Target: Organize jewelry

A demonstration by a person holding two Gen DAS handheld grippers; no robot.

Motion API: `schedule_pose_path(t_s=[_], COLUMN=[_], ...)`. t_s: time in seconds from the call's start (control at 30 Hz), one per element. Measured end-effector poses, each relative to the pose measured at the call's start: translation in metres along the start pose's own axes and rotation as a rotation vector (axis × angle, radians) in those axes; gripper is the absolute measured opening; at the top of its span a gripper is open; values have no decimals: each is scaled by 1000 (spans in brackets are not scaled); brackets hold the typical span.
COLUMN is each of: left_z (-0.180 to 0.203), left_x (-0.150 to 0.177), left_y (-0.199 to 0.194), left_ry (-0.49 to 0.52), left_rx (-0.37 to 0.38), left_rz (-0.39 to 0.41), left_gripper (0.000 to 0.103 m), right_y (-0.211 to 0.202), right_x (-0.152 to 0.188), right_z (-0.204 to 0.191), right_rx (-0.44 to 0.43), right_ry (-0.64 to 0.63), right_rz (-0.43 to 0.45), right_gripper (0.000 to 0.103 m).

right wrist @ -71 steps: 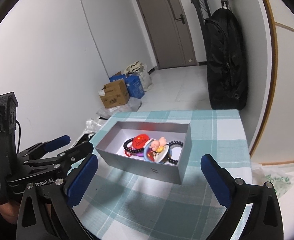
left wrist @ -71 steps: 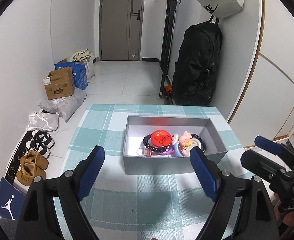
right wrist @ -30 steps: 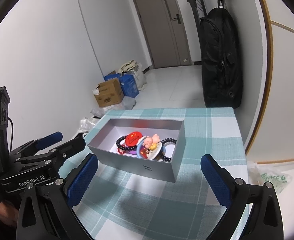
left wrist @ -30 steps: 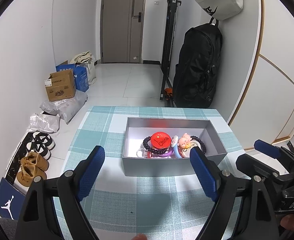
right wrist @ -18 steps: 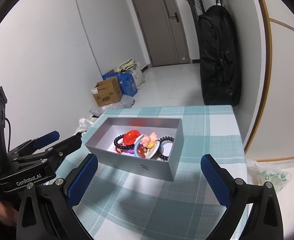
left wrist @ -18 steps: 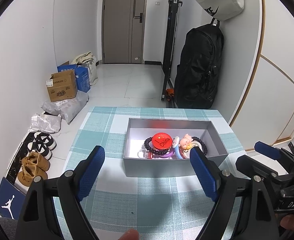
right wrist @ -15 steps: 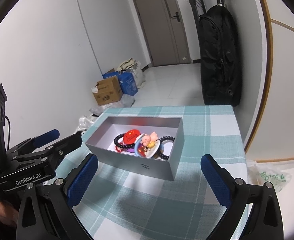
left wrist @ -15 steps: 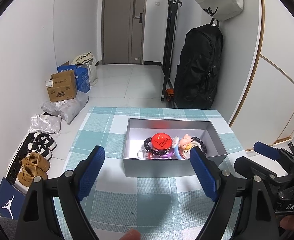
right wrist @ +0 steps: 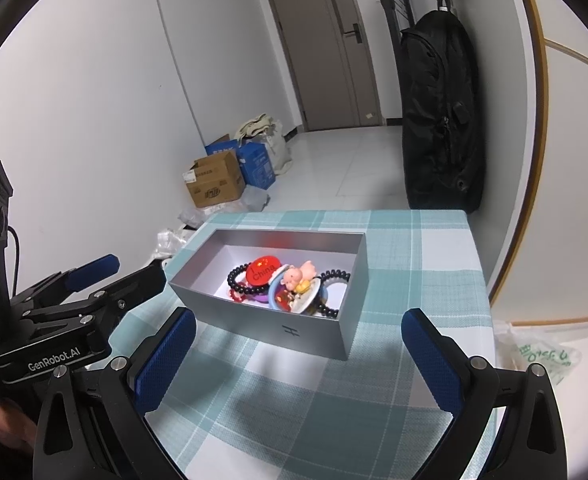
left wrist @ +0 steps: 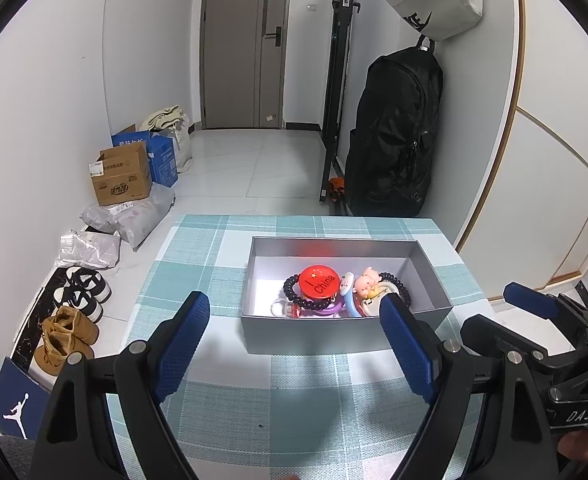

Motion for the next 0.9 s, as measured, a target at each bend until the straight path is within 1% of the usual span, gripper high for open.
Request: schedule_pose_path(t_s=[0.53, 0.8, 0.9], left_z=[1, 2, 1], left_x=[1, 2, 2], left_y=[2, 6, 5], left_ry=[-10, -13, -12], left_rx=[7, 0, -11], left_rz=[-8, -16, -5], left_gripper=[84, 84, 84], right_y=[4, 3, 2], right_x=[-1, -3, -3], right_z=[-7, -5, -5], right_rx=[36, 31, 31], right_ry=[-61, -50, -56], right_rz=[-18, -12, -11], right_gripper=[103, 103, 103])
Point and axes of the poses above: each gripper's, at about its wrist camera, not at the fingertips, and y roughly the way its jaws point, z to its right, x to its underside, the point moved 3 cm from there along y, roughly the way its jaws point, and after that the axes turned 10 degrees about -y, right-handed, at the moved point
